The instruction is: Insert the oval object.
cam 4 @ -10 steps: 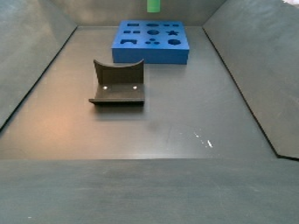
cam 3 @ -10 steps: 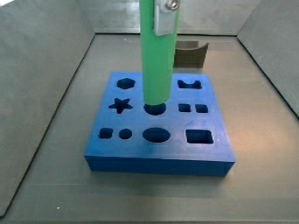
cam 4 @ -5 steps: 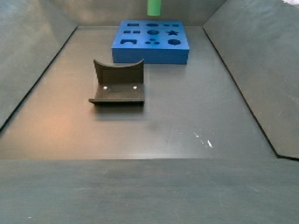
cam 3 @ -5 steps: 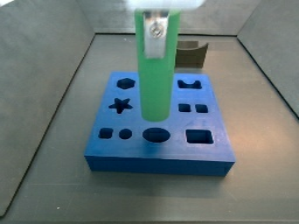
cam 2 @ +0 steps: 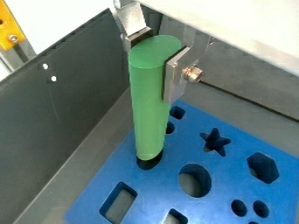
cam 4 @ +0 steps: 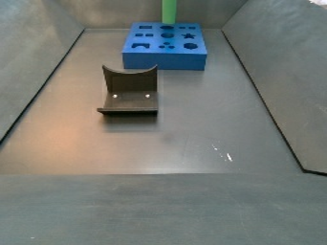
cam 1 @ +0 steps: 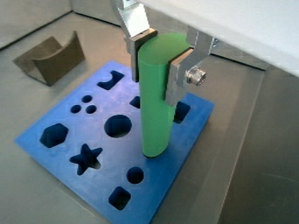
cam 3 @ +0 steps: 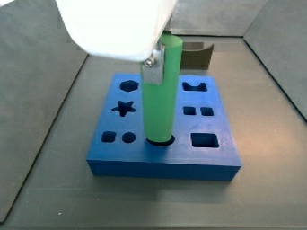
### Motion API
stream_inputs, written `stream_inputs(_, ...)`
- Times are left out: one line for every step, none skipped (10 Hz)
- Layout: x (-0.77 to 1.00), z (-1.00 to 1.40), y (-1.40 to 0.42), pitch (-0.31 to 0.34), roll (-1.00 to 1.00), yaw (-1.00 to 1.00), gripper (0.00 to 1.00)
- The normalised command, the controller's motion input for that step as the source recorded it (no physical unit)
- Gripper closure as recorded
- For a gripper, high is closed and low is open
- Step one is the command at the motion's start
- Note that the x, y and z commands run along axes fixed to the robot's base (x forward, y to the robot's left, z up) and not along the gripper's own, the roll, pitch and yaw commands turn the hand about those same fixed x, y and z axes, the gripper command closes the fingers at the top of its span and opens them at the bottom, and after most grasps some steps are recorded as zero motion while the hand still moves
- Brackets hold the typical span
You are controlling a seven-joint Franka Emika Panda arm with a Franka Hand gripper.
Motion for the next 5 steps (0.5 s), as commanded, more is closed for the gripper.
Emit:
stream_inputs(0.01, -0.09, 0.0, 0.009, 0.0, -0.08, 1.0)
stream_inputs(0.0, -0.14, 0.0, 0.021, 0.0, -0.17, 1.0)
stream_inputs(0.0, -0.15, 0.0, 0.017, 0.0, -0.17, 1.0)
stream_inputs(0.09, -0.15, 0.0, 0.03, 0.0, -0.11, 1.0)
stream_inputs(0.14, -0.13, 0.0, 0.051, 0.0, -0.08, 1.0)
